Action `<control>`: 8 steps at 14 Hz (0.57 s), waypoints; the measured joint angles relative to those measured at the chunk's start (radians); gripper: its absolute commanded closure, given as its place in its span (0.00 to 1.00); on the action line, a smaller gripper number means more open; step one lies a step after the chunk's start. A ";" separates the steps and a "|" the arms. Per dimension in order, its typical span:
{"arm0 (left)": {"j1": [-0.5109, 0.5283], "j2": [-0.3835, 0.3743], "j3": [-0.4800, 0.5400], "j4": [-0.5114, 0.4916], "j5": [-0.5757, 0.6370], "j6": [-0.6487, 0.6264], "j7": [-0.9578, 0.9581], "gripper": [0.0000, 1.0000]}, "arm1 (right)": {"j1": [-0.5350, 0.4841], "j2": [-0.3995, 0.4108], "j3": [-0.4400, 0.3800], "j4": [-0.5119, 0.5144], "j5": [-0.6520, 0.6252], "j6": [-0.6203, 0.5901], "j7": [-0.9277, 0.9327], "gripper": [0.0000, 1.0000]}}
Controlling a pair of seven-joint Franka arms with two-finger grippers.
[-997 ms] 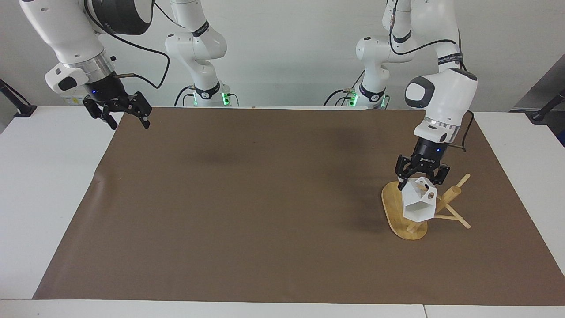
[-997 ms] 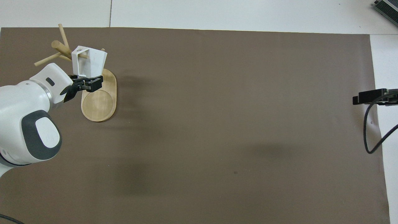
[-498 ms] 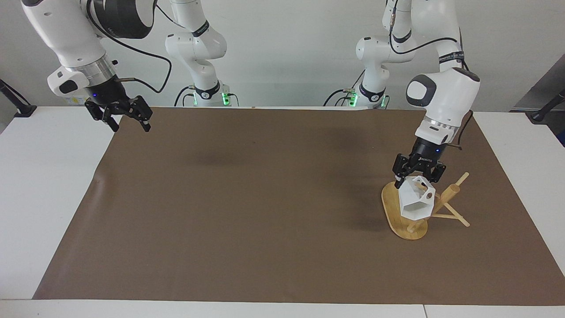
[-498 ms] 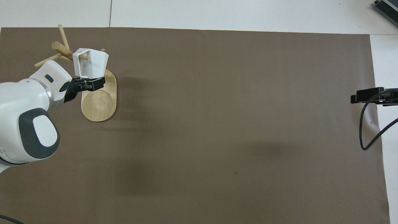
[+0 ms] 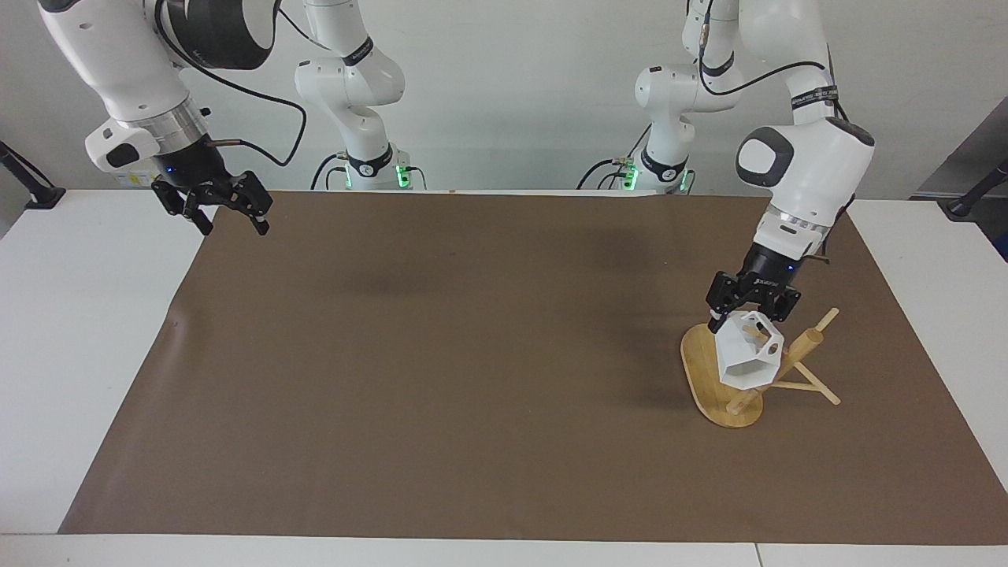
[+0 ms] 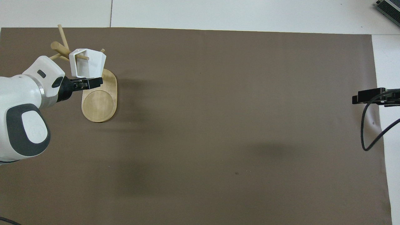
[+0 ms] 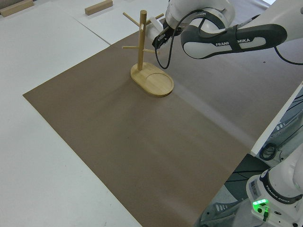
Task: Hang cup on rack
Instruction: 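Open the left gripper and withdraw it from the cup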
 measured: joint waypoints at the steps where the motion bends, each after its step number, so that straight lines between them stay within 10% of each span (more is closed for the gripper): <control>1: 0.006 0.000 0.000 0.003 -0.002 -0.006 -0.001 1.00 | 0.000 0.000 0.000 0.000 0.000 0.000 0.000 0.00; 2: 0.009 0.000 0.000 0.006 -0.004 -0.011 -0.001 1.00 | 0.000 0.000 0.000 0.000 0.000 0.000 -0.002 0.00; 3: 0.009 0.000 0.000 0.006 -0.004 -0.013 -0.001 0.78 | 0.000 0.000 0.000 0.000 0.000 0.000 -0.005 0.00; 5: 0.009 0.000 -0.002 0.006 -0.005 -0.014 -0.001 0.00 | 0.000 0.000 0.000 -0.001 0.000 0.000 -0.013 0.00; 8: 0.009 0.001 -0.003 0.006 -0.005 -0.019 -0.001 0.00 | -0.001 0.000 0.000 -0.001 0.000 0.000 -0.013 0.00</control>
